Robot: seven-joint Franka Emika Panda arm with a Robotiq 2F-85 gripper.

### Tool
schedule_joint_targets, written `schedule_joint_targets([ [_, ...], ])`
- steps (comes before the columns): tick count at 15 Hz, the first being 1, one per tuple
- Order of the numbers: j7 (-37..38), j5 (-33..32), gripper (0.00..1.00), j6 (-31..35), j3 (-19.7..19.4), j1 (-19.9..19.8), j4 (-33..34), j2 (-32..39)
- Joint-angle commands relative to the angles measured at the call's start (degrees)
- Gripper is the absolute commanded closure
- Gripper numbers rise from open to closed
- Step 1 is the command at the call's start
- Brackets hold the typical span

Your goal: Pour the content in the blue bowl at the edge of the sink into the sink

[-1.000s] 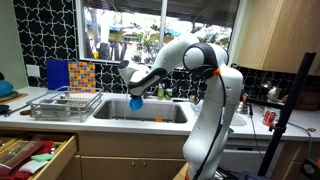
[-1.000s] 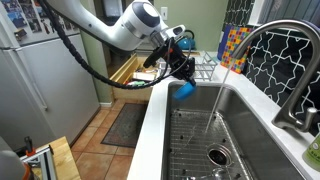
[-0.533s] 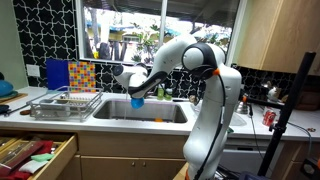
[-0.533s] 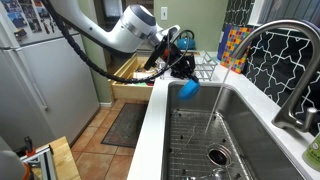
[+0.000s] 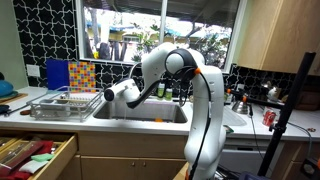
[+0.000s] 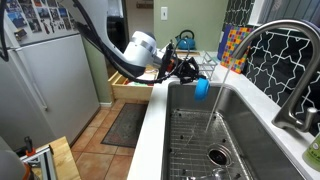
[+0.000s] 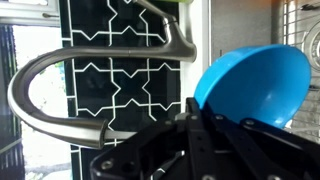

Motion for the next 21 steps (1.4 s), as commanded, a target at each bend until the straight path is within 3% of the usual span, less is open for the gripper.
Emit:
schedule_joint_targets([
  [1,1.9,-11.6,0.98,-4.6,-0.4,1.2,3.9,5.6],
  [7,4.3,-29.2,0.98,-15.6,-0.3,2.1,6.5,12.1],
  [12,8.3,-25.2,0.98,-27.6,1.2,2.2,9.7,17.5],
  [21,13.0,-26.2,0.98,-26.2,1.8,1.4,15.4,21.1],
])
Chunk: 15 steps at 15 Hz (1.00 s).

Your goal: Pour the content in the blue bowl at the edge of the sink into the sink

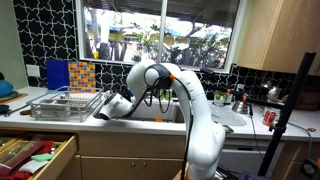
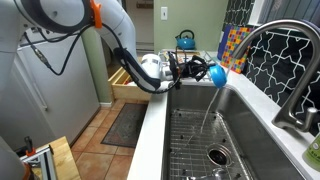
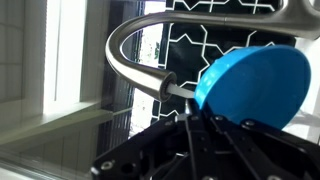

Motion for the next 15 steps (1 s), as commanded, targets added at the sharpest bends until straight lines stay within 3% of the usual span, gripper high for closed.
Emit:
schedule_joint_targets([
  [1,0.6,0.0,0.98,0.6,0.1,-0.5,2.5,1.4],
  [8,-0.5,1.6,0.98,0.5,-0.1,-1.1,3.2,2.2],
  [15,1.4,1.7,0.98,4.9,0.3,-2.0,4.6,2.9],
])
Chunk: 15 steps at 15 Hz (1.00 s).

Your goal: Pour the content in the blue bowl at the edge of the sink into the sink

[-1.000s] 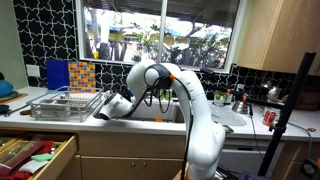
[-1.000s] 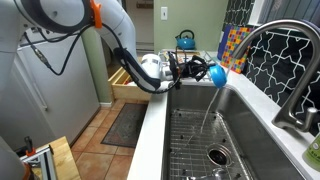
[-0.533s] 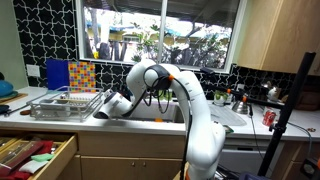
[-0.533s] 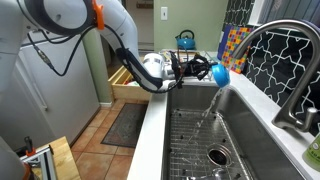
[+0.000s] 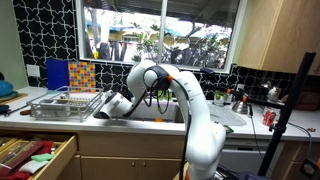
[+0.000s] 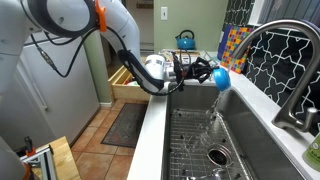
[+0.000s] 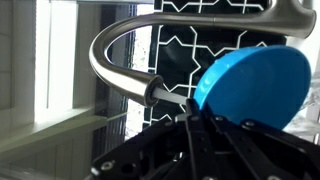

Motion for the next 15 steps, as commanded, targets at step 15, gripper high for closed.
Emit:
schedule_joint_targets([
  [15,0.9,2.9,0.98,7.8,0.4,-0.9,2.6,0.5],
])
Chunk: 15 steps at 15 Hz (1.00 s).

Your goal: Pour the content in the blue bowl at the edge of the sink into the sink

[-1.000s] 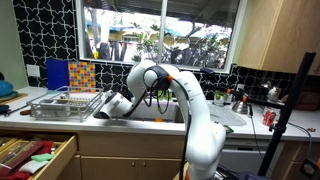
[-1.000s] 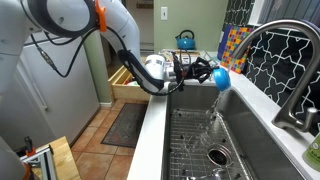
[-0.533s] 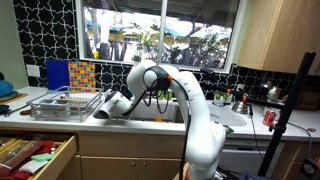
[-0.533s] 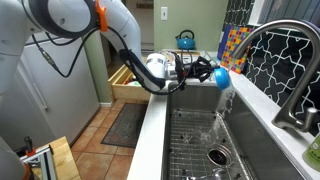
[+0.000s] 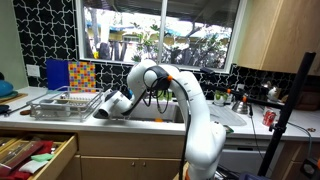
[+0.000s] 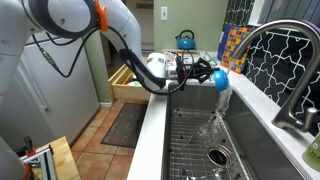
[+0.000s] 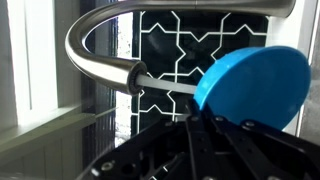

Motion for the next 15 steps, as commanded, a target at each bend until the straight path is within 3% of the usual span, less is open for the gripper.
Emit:
schedule_joint_targets([
  [1,0.1,1.5,0.98,1.3,0.1,-0.2,0.5,0.3],
  [9,0.1,1.8,0.99,1.7,0.1,-0.2,0.5,0.0],
  [10,-0.1,0.6,0.98,-0.5,-0.5,0.5,0.5,0.4],
  [15,-1.6,11.4,0.99,12.2,2.5,-2.0,-0.1,-2.2],
])
